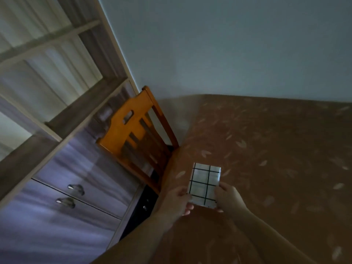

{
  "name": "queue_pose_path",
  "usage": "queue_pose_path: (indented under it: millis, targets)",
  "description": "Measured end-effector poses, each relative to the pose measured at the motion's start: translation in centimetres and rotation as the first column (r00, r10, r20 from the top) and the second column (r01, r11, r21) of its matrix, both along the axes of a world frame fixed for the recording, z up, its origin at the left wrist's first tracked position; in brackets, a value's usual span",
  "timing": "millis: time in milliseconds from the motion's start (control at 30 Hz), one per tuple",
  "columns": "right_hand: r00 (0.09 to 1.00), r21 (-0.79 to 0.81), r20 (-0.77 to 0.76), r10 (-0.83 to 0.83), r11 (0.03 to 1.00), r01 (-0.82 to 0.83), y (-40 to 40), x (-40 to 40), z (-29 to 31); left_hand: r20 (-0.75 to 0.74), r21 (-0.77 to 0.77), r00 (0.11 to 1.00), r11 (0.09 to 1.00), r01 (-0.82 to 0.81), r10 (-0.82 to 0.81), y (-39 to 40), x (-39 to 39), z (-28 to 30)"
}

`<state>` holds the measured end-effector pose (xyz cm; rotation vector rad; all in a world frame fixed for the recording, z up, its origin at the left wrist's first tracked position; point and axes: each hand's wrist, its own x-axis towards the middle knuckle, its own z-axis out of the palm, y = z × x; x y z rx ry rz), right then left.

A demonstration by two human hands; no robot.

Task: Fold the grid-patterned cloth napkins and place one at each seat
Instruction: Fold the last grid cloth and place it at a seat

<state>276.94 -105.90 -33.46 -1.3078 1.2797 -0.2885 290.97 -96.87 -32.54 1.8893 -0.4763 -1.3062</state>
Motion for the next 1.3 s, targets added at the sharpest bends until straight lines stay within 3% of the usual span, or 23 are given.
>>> queue_pose_path:
  millis: [133, 267, 400, 633, 767, 967, 1100, 1300]
  targets:
    - [0.997, -0.04, -0.061, 0.046, 0.998, -0.049, -4.2, 3.0, -2.8, -0.043, 0.016, 0.997, 0.998, -0.057, 0.058, -4.0, 2.7, -2.7]
    - [0.994, -0.081, -0.106, 0.041, 0.996, -0.049, -7.9, 5.7, -4.2, 0.102, -0.083, 0.994, 0.996, -0.039, 0.047, -7.5, 5.4, -4.0]
    - [0.993, -0.076, -0.114, 0.02, 0.997, -0.028, -10.2, 7.7, -4.9, 0.249, -0.036, 0.963, 0.992, 0.119, -0.106, -10.1, 7.8, -5.2]
    - [0.994, -0.089, -0.111, 0.016, 0.996, -0.026, -11.5, 10.3, -5.0, 0.584, 0.079, 0.747, 0.938, 0.339, -0.319, -11.4, 10.3, -5.8]
    - [0.989, -0.108, -0.148, 0.007, 0.994, -0.023, -11.7, 10.6, -5.2, 0.651, 0.136, 0.646, 0.898, 0.418, -0.399, -11.5, 11.1, -6.1]
    - [0.984, -0.12, -0.173, 0.035, 0.991, -0.056, -11.6, 10.3, -4.7, 0.674, 0.119, 0.645, 0.915, 0.386, -0.36, -10.8, 11.3, -6.1]
    - [0.925, -0.329, -0.378, -0.043, 0.94, -0.091, -10.6, 8.0, -4.5, 0.702, 0.073, 0.662, 0.95, 0.302, -0.264, -8.9, 12.1, -6.1]
    - [0.892, -0.481, -0.45, -0.028, 0.849, -0.217, -6.8, 7.2, -4.3, 0.678, -0.096, 0.725, 0.962, 0.255, -0.124, -8.6, 12.4, -6.9]
